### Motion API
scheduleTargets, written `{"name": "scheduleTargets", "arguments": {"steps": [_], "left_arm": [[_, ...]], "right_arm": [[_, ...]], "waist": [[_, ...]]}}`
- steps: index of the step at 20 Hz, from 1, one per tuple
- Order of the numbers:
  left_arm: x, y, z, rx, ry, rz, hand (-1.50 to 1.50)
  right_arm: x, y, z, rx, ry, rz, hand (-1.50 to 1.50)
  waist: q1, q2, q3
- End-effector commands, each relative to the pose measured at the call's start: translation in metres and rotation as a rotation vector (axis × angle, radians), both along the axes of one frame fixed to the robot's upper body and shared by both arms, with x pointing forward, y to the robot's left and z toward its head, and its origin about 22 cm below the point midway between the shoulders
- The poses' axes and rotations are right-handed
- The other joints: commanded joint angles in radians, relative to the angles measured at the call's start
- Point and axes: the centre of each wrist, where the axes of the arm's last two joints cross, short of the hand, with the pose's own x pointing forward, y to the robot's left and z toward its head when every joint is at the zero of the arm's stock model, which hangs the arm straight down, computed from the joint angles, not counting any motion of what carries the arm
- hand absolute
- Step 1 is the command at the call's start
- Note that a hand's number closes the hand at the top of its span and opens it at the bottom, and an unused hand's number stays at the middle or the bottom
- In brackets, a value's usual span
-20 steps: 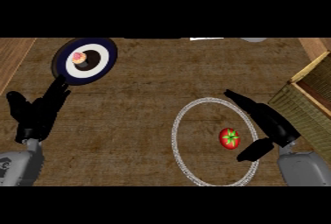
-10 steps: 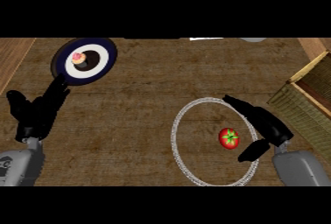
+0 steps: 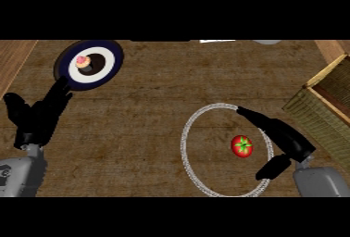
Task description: Pick the tomato from the placemat and place it in the basket
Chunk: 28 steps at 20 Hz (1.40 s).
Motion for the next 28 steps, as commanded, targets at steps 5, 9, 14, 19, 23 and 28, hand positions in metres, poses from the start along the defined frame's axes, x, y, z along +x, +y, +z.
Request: {"name": "scheduleTargets", "arguments": {"steps": [5,9,14,19,23,28], "left_arm": [[-0.002,-0.017,-0.011,-0.02,0.001,-0.014,0.0],[-0.004,-0.005,-0.009,0.008,-0.006,0.014,0.0],[-0.001,-0.021,0.013,-0.002,0.013,-0.015,0.0],[-0.001,0.002,0.01,-0.011,0.019,-0.011,0.0],[-0.001,0.006,-0.008,0.0,-0.003,-0.004,0.0],[-0.014,-0.001,-0.015,0.003,0.012,-0.022,0.0]], "right_arm": [[-0.006,0.007,-0.022,-0.062,-0.023,0.005,-1.5],[-0.006,0.013,-0.011,-0.09,-0.016,-0.016,-1.5],[0.002,0.016,-0.038,-0.121,-0.025,-0.006,-1.5],[0.01,0.038,-0.036,-0.231,-0.059,0.086,1.5],[-0.002,0.042,-0.058,-0.218,-0.056,0.078,1.5],[0.011,0.085,-0.033,-0.208,0.003,-0.2,1.5]], "waist": [[0.001,0.0,0.0],[0.0,0.0,0.0],[0.002,0.0,0.0],[0.003,0.0,0.0],[0.001,0.001,0.0],[0.006,-0.004,-0.002]]}}
